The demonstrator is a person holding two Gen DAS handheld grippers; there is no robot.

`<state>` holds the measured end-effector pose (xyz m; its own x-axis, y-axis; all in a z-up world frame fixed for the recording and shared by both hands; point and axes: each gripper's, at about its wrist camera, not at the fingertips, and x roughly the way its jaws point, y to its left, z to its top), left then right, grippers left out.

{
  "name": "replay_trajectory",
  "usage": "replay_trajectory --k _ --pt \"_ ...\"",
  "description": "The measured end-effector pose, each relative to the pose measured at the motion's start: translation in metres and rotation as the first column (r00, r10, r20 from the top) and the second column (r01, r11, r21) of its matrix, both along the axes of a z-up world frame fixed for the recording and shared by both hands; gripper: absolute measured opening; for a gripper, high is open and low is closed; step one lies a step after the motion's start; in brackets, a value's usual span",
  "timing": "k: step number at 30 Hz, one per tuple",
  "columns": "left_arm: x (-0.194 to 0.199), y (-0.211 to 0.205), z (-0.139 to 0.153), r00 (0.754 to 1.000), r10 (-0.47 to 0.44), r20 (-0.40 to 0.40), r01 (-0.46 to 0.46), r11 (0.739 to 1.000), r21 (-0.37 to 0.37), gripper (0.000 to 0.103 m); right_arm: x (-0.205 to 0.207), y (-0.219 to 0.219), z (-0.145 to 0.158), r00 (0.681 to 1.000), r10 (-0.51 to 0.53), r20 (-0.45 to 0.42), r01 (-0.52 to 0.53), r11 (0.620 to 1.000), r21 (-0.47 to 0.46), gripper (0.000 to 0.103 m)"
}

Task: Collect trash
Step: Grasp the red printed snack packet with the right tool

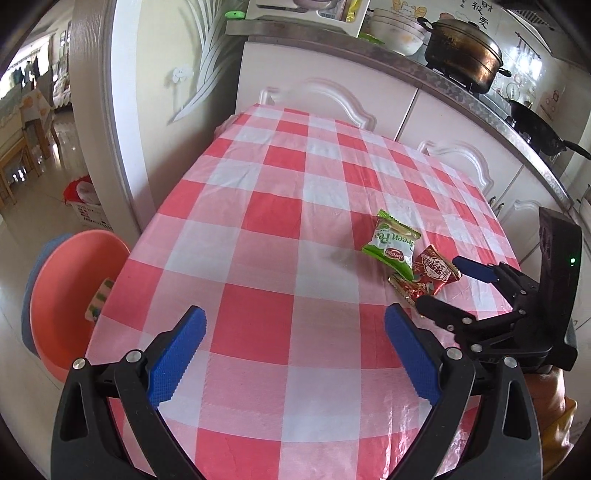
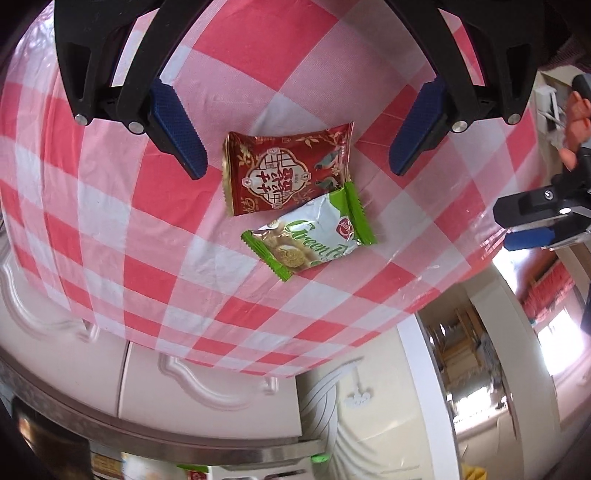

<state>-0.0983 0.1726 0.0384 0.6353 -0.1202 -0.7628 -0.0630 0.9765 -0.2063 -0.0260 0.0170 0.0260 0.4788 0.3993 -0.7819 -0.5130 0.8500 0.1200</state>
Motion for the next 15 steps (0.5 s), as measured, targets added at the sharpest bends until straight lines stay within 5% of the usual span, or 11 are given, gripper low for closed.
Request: replay_trajectory --k 5,8,15 --pt "0.003 0.0 -0.002 1.0 0.007 -0.009 -0.007 1.0 -0.01 0.096 0.002 0.007 -0.003 1.0 0.029 -0.008 -0.03 0.999 -0.034 0.096" --pt "0.006 0.001 -0.003 1.0 0.009 -0.013 -0.01 1.0 -0.019 0.096 0.003 0.009 -0.005 1.0 0.027 -0.004 -0.027 0.998 -0.06 0.071" --pt "0.012 -0.005 -0.001 1.0 -0.009 -0.003 0.009 1.0 -0.026 0.096 0.005 0.002 -0.005 0.999 0.04 -0.005 -0.04 0.998 -0.039 0.064"
